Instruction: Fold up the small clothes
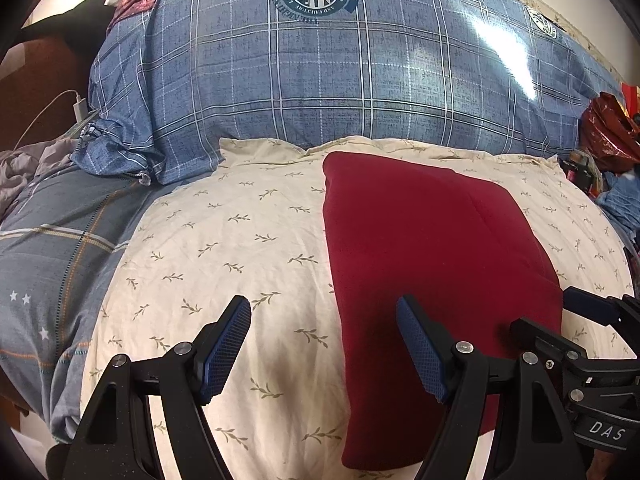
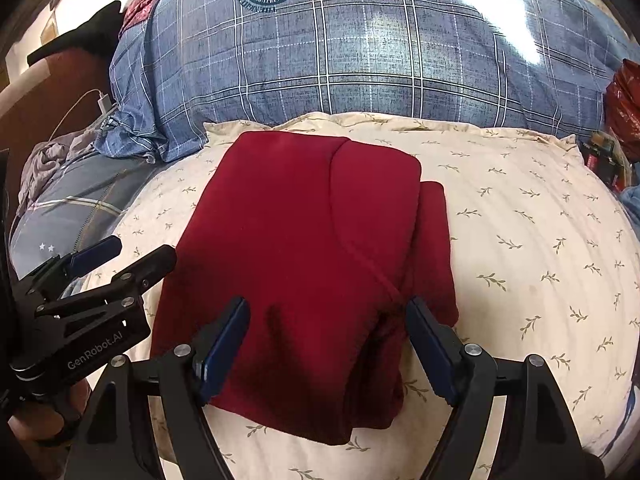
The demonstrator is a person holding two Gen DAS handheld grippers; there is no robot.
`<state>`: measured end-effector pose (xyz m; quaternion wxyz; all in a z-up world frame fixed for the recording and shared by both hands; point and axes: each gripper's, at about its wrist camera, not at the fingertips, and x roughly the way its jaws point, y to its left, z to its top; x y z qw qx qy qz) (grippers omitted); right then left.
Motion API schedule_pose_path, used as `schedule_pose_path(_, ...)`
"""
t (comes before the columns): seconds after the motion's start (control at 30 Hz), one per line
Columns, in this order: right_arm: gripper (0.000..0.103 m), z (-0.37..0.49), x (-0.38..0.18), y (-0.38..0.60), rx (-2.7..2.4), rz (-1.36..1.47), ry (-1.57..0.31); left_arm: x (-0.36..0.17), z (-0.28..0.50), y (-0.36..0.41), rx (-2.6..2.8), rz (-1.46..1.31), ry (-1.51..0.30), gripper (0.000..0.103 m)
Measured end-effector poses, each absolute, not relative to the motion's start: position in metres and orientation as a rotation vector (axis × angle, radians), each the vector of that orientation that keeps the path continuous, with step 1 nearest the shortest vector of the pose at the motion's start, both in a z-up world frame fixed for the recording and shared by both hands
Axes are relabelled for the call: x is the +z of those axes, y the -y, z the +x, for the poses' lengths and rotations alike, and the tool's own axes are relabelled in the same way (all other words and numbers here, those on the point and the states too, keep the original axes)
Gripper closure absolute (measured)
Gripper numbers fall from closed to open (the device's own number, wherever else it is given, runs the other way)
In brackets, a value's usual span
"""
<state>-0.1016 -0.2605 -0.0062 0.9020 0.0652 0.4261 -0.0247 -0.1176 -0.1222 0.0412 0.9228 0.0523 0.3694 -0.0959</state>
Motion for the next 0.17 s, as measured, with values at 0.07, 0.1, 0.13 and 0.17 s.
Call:
schedule_pose_path(0.07,0.022,-0.101,-0.007,0.263,-0.049,0.142,-0.874,0.040,-0.115,0.121,-0.203,0.101,-0.758,0.029)
schedule_pose_path(0.1,0.022,-0.101,-0.006,0.267,-0.048,0.156,-0.864,0.039,-0.111,0.117,-0.206,0.090,-0.764,0.029)
schedule_pose_path(0.13,0.022,-0.100,-0.003,0.274,-0.056,0.170,-0.853,0.038,-0.108,0.113,-0.202,0.078,-0.769,0.029)
schedule_pose_path(0.17,0.022,-0.098,-0.001,0.282,-0.071,0.175,-0.846,0.037,-0.103,0.107,-0.192,0.069,-0.771,0.028)
